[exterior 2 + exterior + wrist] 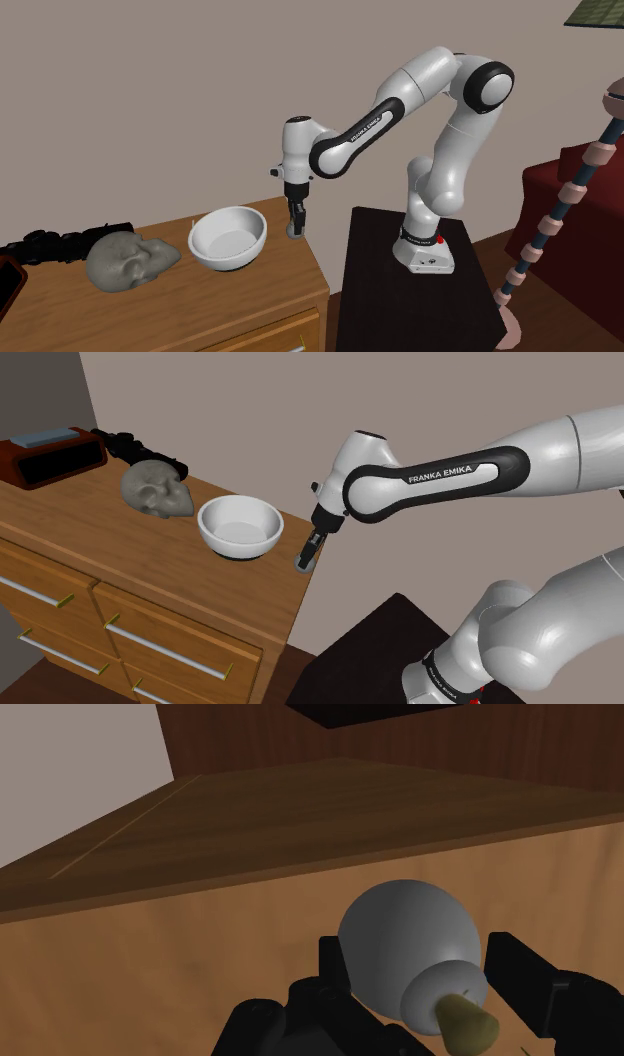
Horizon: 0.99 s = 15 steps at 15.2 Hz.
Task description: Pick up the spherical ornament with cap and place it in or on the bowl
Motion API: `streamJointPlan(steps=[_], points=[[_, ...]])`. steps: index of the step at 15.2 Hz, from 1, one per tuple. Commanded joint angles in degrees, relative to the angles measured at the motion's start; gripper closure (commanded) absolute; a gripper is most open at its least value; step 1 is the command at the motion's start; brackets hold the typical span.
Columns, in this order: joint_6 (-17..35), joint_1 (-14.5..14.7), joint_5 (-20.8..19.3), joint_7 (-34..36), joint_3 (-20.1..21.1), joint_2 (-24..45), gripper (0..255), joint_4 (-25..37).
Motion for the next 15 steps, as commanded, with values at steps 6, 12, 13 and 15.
streamJointPlan(steps=[6,12,13,15], points=[[-1.71,-0.09,-0.26,0.30,-0.07,-0.86,255,0.79],[-6.73,-0.31,-0.92,1.19,-0.25,-3.20,255,3.52],[-7.56,-0.35,-1.02,1.34,-0.28,-3.54,255,4.01],[-9.20,-0.41,-1.21,1.61,-0.35,-4.17,255,5.04]])
